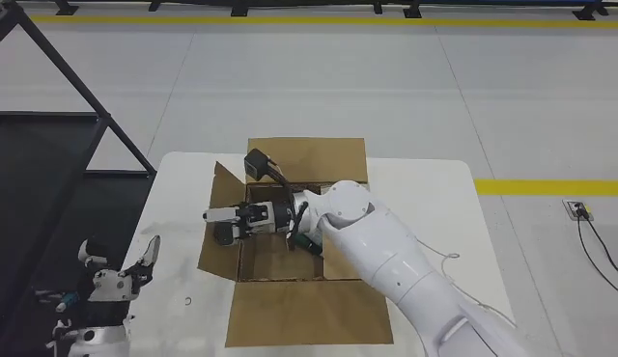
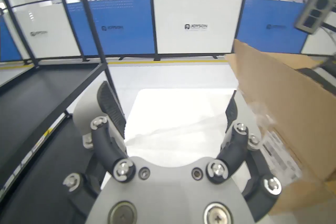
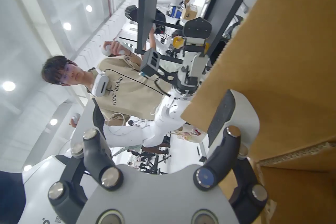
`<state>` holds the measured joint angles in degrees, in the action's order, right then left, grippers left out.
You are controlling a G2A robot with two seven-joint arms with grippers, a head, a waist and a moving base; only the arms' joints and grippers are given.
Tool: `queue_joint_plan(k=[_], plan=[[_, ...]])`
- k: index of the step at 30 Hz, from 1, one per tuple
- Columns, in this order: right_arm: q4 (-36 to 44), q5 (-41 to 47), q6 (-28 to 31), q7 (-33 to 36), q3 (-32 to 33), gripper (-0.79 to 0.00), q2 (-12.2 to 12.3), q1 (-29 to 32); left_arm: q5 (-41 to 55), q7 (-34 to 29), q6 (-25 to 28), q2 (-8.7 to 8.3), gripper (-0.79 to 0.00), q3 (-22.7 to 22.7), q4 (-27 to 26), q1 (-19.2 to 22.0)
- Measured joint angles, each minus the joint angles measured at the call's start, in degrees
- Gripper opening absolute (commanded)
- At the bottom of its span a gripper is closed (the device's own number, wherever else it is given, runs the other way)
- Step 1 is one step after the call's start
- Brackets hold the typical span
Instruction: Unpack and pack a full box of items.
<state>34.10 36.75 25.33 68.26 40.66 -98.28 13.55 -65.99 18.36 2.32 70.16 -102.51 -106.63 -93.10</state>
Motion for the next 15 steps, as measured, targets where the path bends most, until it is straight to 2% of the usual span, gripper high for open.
queue_joint_plan(k=[3,5,10,15], plan=[[-0.5,-0.7,-0.4,-2.3,-0.4,0.000,-0.8,-0.5,3.3,-0.1,-1.2,0.19,0.000,-1.4,0.5,-0.4],[-1.1,-2.6,-1.1,-5.2,-1.5,0.000,-1.6,-1.0,5.3,0.2,0.0,0.25,0.000,-2.4,0.4,-1.5],[-3.4,-6.0,-3.6,-9.6,-4.3,0.000,-4.1,-2.2,7.7,0.3,5.4,0.22,0.000,-4.1,-0.2,-4.3],[-6.6,-6.7,-3.9,-11.1,-5.4,0.000,-6.1,-3.1,2.6,-0.7,12.0,-0.14,0.000,-2.9,-1.2,-5.4]])
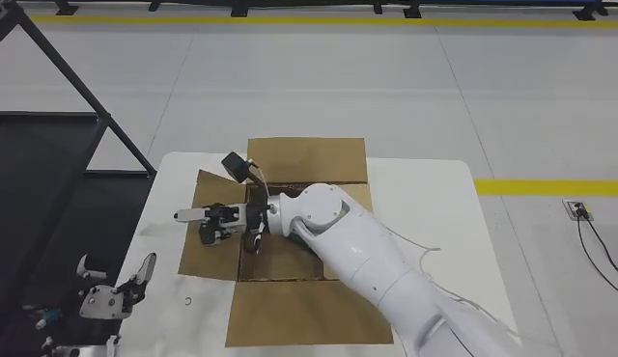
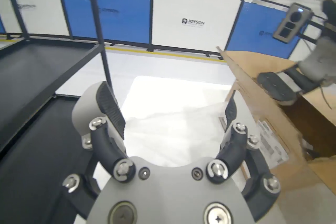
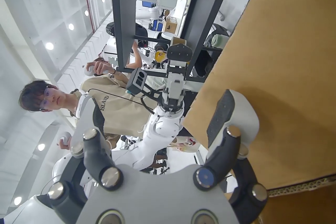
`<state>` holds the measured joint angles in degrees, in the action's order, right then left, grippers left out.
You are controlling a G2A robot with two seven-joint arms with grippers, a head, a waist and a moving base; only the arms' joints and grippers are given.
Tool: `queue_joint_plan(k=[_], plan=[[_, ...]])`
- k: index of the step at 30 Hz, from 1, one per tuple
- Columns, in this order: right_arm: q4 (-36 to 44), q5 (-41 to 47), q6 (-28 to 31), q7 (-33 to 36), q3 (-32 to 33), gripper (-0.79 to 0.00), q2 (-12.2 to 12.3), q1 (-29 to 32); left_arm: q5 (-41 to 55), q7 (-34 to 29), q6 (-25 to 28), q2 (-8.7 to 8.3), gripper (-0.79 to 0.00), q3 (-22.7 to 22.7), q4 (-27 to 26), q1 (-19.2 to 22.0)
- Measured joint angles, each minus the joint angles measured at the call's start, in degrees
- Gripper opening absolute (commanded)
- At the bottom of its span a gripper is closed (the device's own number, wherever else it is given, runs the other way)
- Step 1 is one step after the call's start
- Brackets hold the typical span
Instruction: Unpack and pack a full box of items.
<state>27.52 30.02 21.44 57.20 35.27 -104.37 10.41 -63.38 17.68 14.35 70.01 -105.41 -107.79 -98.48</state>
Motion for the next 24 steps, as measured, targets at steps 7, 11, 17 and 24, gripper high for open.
queue_joint_plan(k=[7,11,17,24], plan=[[-4.3,-1.3,-0.7,-2.3,-0.9,0.000,-2.5,-0.6,-5.0,0.5,6.0,-0.32,0.000,1.7,-0.9,-0.3],[-6.2,-1.3,-0.5,-2.6,-0.8,0.000,-3.5,-0.7,-6.1,-1.7,5.3,-0.36,0.000,2.2,0.1,0.6],[-8.0,-0.9,2.0,-1.7,0.2,0.000,-4.3,-1.0,-8.4,-6.4,2.8,-0.38,0.000,4.2,3.2,3.9],[-7.4,-2.0,12.4,-3.7,2.8,0.000,-3.3,-1.6,-10.3,-7.7,1.2,-0.37,0.000,5.5,4.9,5.5]])
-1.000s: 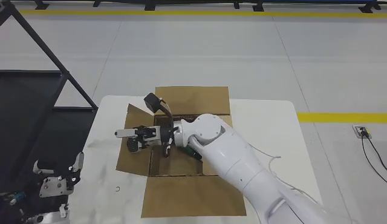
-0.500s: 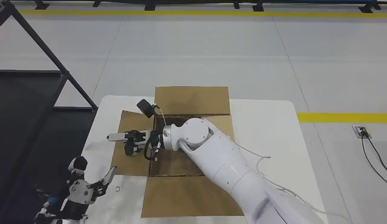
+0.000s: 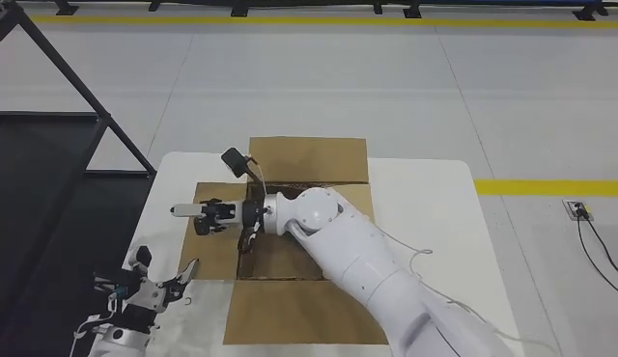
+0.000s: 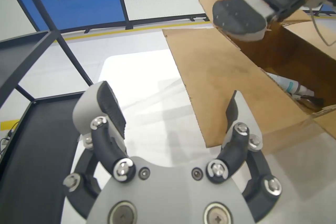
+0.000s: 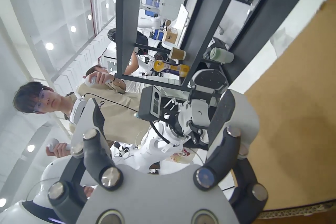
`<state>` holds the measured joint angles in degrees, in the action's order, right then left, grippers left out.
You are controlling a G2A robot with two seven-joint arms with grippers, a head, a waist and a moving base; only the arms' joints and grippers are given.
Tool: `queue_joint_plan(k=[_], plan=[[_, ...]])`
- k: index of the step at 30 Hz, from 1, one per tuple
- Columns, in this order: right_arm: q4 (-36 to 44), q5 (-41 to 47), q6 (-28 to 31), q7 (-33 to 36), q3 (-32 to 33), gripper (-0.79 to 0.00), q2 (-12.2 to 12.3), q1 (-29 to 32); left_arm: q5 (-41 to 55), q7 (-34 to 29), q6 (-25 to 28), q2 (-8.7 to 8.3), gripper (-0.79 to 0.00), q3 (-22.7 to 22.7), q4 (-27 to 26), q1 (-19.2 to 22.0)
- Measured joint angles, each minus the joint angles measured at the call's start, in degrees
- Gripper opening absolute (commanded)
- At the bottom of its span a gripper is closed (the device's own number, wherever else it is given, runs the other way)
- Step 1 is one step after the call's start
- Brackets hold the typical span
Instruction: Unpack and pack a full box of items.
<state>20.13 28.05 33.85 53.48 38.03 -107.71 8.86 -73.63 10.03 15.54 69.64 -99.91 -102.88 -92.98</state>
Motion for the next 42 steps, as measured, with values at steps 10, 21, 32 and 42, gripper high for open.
queue_joint_plan(k=[10,21,32,42], plan=[[6.4,-2.7,11.1,-3.9,7.6,0.000,6.2,3.1,-2.1,-1.4,-0.7,-0.17,0.000,-0.1,1.2,0.1],[25.0,-9.0,2.4,-3.2,16.2,0.000,13.0,12.8,-3.9,-1.9,-0.5,-0.20,0.000,2.1,3.7,1.9],[39.2,-11.5,-4.8,-0.6,22.2,0.000,16.4,21.0,-1.1,2.2,-2.2,-0.11,0.000,-0.2,-2.2,-1.4],[42.3,-11.7,-5.5,-0.2,23.5,0.000,17.3,23.7,-3.5,2.4,-4.3,-0.05,0.000,-1.1,-10.0,-4.4]])
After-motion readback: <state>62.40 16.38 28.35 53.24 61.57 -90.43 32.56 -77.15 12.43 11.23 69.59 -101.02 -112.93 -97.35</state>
